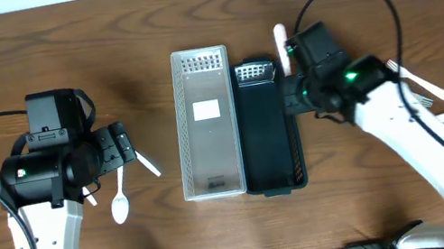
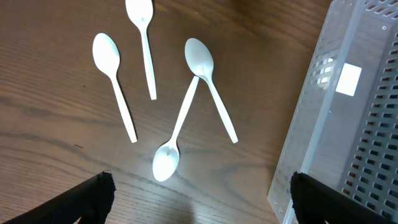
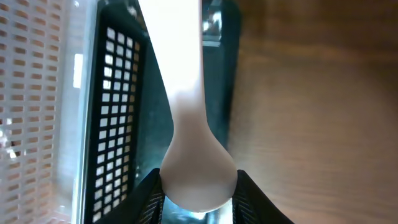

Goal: Pack container
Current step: 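Carry the white spoon into the black basket and release it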

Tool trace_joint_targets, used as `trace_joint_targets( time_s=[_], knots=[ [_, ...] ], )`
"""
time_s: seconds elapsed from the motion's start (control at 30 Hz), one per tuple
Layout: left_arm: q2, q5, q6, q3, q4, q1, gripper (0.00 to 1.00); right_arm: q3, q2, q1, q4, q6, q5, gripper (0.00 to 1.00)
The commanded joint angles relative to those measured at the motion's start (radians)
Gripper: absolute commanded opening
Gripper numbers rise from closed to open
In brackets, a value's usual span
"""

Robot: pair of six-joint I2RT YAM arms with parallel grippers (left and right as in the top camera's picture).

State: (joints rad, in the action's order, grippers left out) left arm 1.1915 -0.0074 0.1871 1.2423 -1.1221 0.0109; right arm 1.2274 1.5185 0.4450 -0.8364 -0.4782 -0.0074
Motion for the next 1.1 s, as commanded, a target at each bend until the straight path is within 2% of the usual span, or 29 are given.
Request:
trace_joint_targets(
  time_s=[0.0, 0.27, 0.5, 0.57, 0.6, 0.63, 0.73, 0.97, 1.07],
  knots=[
    [0.005, -0.013, 0.009, 0.016, -0.002, -0.005, 0.92, -0.006, 0.081, 0.039, -0.002, -0.113, 0.007, 0.02],
    [0.005, -0.013, 0.01, 0.016, -0.002, -0.005, 0.92, -0.006, 0.252, 0.102, 0.003, -0.108, 0.006, 0.02],
    [0.005, -0.013, 0.01, 0.017, -0.002, -0.005, 0.92, -0.006, 0.277, 0.117, 0.007, -0.108, 0.006, 0.03],
    [0.005, -0.013, 0.01, 0.016, -0.002, -0.005, 0.92, -0.006, 0.277, 0.117, 0.007, -0.108, 0.006, 0.21],
    [0.005, -0.013, 0.01, 0.016, -0.002, -0.005, 0.92, -0.006, 0.277, 0.117, 0.006, -0.108, 0.006, 0.35],
    [0.005, -0.013, 0.01, 0.016, -0.002, -0.005, 0.92, -0.006, 0.277, 0.117, 0.006, -0.108, 0.006, 0.39],
    [0.005, -0.013, 0.01, 0.016, -0.002, -0.005, 0.92, -0.006, 0.277, 0.117, 0.006, -0.061, -0.005, 0.5],
    [0.005, -0.013, 0.01, 0.016, -0.003, -0.005, 0.92, 0.026, 0.22, 0.117, -0.008, 0.046, 0.014, 0.61],
    [0.005, -0.013, 0.01, 0.016, -0.003, -0.005, 0.92, 0.066, 0.144, 0.113, -0.043, 0.146, 0.027, 0.66]
  ],
)
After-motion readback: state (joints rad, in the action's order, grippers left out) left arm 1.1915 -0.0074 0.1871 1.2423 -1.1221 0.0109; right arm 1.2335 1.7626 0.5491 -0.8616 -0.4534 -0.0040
